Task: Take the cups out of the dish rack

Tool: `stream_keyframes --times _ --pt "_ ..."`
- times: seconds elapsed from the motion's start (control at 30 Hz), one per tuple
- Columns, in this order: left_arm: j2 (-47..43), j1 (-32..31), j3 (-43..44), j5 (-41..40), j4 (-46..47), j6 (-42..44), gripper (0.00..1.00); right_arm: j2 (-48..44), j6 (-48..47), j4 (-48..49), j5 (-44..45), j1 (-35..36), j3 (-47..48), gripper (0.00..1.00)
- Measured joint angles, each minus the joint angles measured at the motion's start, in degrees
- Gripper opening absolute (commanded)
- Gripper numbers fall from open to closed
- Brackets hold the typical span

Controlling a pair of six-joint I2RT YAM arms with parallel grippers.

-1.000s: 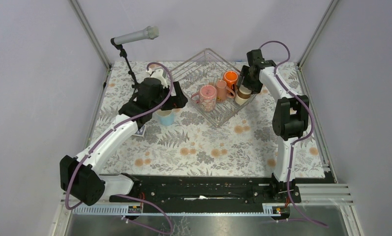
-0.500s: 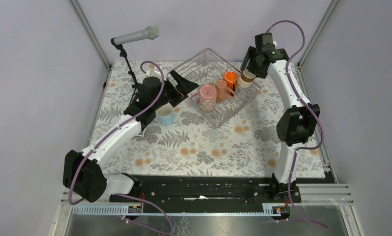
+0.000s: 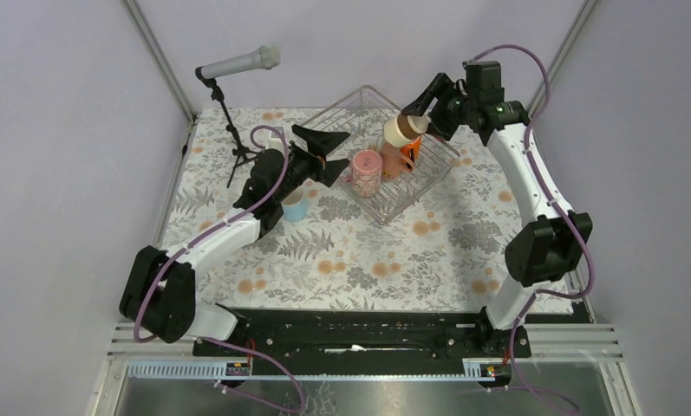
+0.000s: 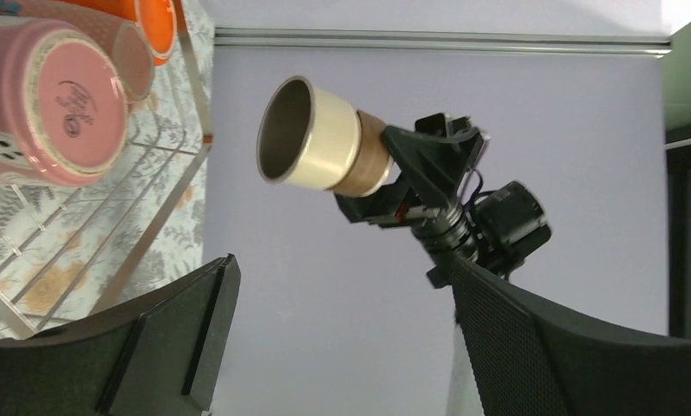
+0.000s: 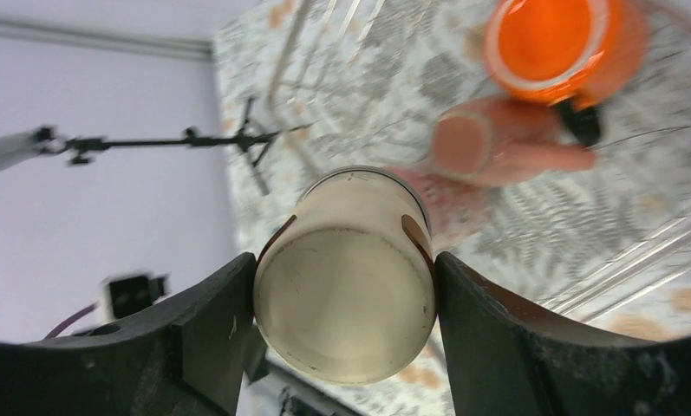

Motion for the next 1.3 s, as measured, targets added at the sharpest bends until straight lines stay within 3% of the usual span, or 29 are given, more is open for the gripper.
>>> stream_keyframes --times 0.2,0.53,1.17,1.3 --pt "3.06 -0.09 -0.13 0.04 6.93 -4.72 0.91 -4.42 8.68 10.75 -10.86 0.28 -8.98 0.25" --pt "8.0 -0.63 0.59 1.03 13.38 -9.29 0.67 -4.81 17.42 22.51 -19.71 2.99 -17.64 0.26" --pt "8.79 -0.85 0.87 7.74 20.24 -13.09 0.23 -4.92 20.09 31.06 -32.35 3.06 -21.0 0.27" --pt "8.76 -0.85 0.87 8.83 21.27 -13.0 0.05 -4.94 20.55 32.04 -33.81 2.99 -21.42 0.29"
